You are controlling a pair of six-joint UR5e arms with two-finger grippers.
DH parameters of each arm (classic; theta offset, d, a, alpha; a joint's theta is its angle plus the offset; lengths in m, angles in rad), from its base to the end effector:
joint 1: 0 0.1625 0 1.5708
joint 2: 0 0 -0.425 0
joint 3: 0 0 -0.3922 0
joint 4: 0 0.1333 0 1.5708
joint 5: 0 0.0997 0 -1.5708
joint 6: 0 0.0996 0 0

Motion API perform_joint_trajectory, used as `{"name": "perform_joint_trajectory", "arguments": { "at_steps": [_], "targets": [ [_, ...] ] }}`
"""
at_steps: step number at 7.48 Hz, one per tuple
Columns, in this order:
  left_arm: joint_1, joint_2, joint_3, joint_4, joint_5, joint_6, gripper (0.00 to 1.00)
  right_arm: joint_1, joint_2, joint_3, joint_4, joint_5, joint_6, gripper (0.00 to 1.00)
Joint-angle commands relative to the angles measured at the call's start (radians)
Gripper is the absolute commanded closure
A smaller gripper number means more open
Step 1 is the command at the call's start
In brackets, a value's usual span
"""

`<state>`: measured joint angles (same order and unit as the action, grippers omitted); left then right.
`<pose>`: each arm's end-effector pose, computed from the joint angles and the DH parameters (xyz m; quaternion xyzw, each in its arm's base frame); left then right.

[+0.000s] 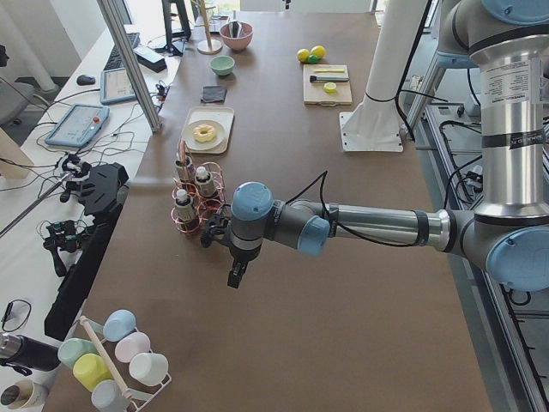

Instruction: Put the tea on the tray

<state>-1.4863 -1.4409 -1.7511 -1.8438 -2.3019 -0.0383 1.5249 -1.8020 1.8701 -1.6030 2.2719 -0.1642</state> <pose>-0.0282 -0.4588 0.6028 0.1284 0.3614 0.0788 0.9202 0.0508 -0.3990 0.6220 0.0371 -0.3418 -0.1046 0.9332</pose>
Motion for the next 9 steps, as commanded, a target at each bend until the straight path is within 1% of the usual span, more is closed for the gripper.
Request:
{"name": "perform_joint_trajectory", "arguments": {
  "at_steps": [1, 2, 3, 4, 9],
  "targets": [
    [0.000, -0.001, 0.002, 0.000, 0.001, -0.012, 0.03, 0.000, 0.000, 0.000, 0.000, 0.004, 0.002, 0.00],
    [0.001, -0.007, -0.007, -0.012, 0.002, -0.093, 0.03, 0.000, 0.000, 0.001, 0.002, 0.005, 0.002, 0.00],
    [0.001, -0.001, -0.002, -0.053, 0.005, -0.107, 0.03, 0.000, 0.000, 0.001, 0.000, 0.005, 0.002, 0.00],
    [0.003, 0.000, -0.001, -0.069, 0.004, -0.104, 0.03, 0.000, 0.000, 0.003, 0.002, 0.005, 0.000, 0.00],
    [0.008, -0.004, 0.001, -0.068, -0.002, -0.101, 0.03, 0.000, 0.001, 0.001, 0.000, 0.005, 0.002, 0.00]
  ]
}}
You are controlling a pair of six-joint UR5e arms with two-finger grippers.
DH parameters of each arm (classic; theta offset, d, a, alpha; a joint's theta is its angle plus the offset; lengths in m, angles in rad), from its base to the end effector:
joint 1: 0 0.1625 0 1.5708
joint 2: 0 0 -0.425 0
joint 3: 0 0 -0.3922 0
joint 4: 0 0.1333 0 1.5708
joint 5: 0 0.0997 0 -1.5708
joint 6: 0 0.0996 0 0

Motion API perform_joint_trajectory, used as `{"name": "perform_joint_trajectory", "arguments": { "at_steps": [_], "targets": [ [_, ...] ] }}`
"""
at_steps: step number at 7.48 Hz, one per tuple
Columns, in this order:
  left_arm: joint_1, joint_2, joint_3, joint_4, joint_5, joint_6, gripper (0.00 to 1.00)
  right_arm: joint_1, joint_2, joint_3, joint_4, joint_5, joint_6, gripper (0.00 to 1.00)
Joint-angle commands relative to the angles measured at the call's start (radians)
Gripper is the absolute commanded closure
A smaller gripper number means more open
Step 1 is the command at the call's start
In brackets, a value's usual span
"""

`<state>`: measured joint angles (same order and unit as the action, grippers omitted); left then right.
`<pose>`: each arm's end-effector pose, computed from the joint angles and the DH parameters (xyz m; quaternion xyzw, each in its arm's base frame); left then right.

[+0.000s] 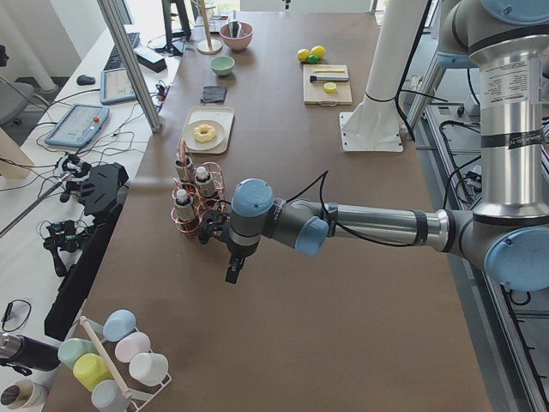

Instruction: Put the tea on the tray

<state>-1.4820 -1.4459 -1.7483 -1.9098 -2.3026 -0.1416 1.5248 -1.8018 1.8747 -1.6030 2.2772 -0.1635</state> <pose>-0.0258 -0.4633 0.5940 0.1401 0.3695 0.0454 0.9175 0.0503 -0.3993 0.6193 0.0394 -0.3441 -0.1051 0.9322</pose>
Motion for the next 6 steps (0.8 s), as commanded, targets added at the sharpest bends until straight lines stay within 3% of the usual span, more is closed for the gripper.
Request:
{"name": "perform_joint_trajectory", "arguments": {
  "at_steps": [1, 4, 6],
  "targets": [
    [0.003, 0.001, -0.004, -0.015, -0.015, 0.014, 0.03, 0.000, 0.001, -0.008, 0.000, 0.001, 0.002, 0.00],
    [0.005, -0.004, 0.021, -0.026, -0.118, 0.010, 0.03, 0.000, 0.001, -0.005, 0.000, -0.002, -0.002, 0.00],
    [-0.003, 0.030, -0.019, -0.029, -0.120, 0.007, 0.03, 0.000, 0.002, -0.006, 0.001, -0.013, -0.001, 0.00]
  ]
}}
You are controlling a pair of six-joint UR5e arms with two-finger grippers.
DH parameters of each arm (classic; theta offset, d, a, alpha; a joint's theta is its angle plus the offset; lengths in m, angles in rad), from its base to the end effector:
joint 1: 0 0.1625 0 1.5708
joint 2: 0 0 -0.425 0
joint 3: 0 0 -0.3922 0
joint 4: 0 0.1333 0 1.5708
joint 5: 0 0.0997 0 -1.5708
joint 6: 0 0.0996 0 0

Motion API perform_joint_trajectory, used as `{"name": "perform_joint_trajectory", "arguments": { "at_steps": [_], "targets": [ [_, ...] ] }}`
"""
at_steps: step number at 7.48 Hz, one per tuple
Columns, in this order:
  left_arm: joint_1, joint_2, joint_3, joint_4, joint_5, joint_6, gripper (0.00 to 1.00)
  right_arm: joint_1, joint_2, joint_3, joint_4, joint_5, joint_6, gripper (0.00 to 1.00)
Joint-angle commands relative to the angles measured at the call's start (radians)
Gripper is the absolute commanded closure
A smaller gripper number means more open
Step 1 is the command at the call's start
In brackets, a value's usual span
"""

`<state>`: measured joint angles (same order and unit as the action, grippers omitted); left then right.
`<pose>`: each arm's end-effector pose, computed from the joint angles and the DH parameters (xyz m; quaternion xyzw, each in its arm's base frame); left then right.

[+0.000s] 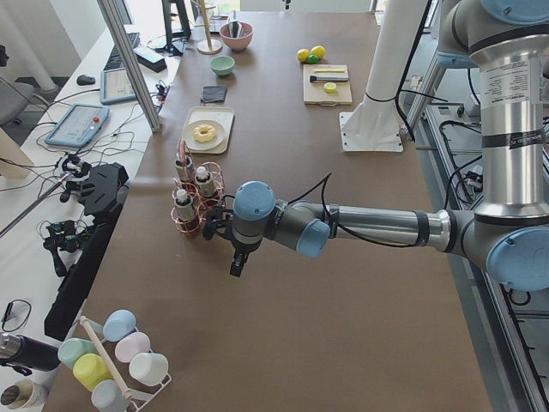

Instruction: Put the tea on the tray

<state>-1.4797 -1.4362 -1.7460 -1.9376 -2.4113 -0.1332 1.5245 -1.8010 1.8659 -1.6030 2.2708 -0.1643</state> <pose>-0.0177 -0.4562 0.5892 0.1388 0.4177 0.0637 0.8956 0.0507 -0.3993 0.6237 0.0355 -0.3413 -0.1043 0.9335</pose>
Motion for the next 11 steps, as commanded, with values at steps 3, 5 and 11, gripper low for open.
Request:
{"name": "perform_joint_trajectory", "arguments": {
  "at_steps": [3, 5, 11],
  "targets": [
    [-0.005, 0.014, -0.014, -0.001, -0.002, 0.006, 0.03, -0.001, 0.011, -0.017, 0.001, -0.008, 0.002, 0.00],
    [-0.005, 0.020, -0.021, -0.003, -0.009, 0.003, 0.03, -0.001, 0.014, -0.016, 0.001, -0.007, 0.002, 0.00],
    [-0.004, 0.022, -0.021, -0.001, -0.008, 0.003, 0.03, 0.000, 0.002, -0.014, 0.058, -0.005, 0.006, 0.00]
  ]
}}
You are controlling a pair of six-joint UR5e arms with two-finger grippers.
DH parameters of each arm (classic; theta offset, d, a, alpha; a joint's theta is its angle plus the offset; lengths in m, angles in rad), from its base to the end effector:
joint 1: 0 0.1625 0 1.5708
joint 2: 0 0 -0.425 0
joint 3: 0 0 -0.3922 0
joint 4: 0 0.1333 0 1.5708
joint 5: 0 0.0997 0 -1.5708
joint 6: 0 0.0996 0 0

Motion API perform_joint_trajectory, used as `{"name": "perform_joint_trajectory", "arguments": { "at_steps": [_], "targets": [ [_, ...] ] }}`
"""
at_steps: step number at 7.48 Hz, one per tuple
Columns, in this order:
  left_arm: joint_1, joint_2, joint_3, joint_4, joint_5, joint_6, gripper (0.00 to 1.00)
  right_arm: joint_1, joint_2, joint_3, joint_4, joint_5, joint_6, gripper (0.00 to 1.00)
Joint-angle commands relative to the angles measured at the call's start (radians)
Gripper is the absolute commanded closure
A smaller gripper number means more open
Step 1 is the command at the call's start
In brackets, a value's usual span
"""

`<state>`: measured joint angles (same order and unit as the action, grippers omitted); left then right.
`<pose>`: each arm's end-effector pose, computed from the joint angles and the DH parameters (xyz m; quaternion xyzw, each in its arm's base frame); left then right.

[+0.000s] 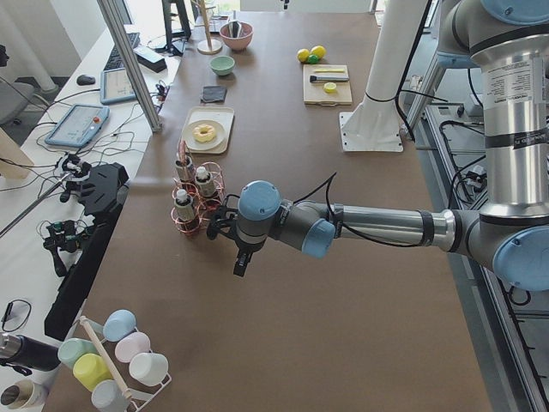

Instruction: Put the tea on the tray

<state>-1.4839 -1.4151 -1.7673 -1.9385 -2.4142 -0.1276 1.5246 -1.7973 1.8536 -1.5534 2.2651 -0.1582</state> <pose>-0.0202 -0.4472 0.5875 0.1411 0.4183 0.0648 0.8949 0.0510 -0.4040 0.6236 0.0536 -0.3375 -0.1083 0.9335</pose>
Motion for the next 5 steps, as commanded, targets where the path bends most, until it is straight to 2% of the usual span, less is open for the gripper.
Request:
{"name": "perform_joint_trajectory", "arguments": {
  "at_steps": [1, 5],
  "targets": [
    [0.001, -0.001, 0.000, 0.000, -0.002, -0.001, 0.03, 0.000, -0.002, -0.002, 0.009, 0.002, 0.000, 0.00],
    [0.004, -0.007, 0.000, 0.000, 0.000, -0.004, 0.03, 0.000, -0.001, -0.001, 0.009, 0.005, 0.003, 0.00]
  ]
}}
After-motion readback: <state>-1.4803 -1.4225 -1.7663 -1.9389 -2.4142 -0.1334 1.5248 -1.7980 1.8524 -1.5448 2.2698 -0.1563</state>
